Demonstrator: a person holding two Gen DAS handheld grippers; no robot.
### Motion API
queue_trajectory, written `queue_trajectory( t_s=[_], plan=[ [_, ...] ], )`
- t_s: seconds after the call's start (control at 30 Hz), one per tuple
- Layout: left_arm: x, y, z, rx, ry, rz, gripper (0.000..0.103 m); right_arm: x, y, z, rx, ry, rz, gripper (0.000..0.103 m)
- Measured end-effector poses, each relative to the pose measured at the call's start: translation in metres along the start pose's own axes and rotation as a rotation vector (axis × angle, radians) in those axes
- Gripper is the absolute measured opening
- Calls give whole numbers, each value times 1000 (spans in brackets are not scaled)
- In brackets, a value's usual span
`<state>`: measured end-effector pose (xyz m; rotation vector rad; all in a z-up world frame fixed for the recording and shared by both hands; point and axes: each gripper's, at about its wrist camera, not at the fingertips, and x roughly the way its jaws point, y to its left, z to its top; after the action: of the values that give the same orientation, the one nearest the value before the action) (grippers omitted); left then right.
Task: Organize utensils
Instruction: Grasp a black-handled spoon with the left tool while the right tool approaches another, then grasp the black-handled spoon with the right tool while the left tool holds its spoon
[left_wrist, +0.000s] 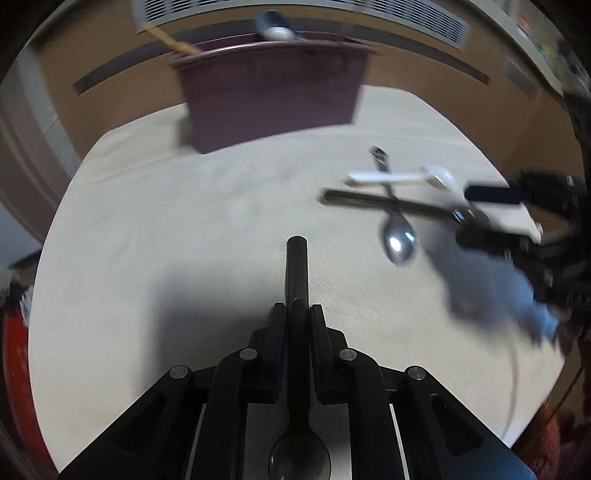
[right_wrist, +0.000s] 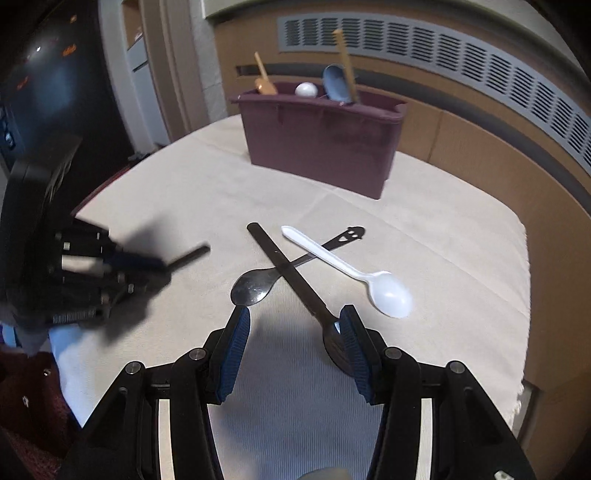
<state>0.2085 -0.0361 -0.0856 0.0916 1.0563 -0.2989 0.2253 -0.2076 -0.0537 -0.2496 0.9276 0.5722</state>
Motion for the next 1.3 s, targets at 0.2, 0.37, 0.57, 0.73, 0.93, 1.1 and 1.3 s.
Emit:
queue_trajectory(
  t_s=[0.2,0.37,0.57,0.73,0.93,1.1,1.3],
  plan=[
    [4,45,17,-189,-34,-15,13,29,-11,10,19,66,-15,47],
    [2,56,15,-238,-20,-54,13,25,-9,-3,126,104,105,49],
    [2,50,13,-230,-13,-66,13,13,20,-9,100,112,281,48],
    [0,41,9,-221,-17,-67,13,26,14,5,124,64,93,43],
    [-2,38,6,-206,-10,-74,13,40,2,15,170,46,-58,32],
    [-1,35,6,-196,2,-78,13,37,-1,5,129,75,-107,29],
    [1,33,7,-186,8,-72,13,20,-20,-14,203,69,-114,29]
  ],
)
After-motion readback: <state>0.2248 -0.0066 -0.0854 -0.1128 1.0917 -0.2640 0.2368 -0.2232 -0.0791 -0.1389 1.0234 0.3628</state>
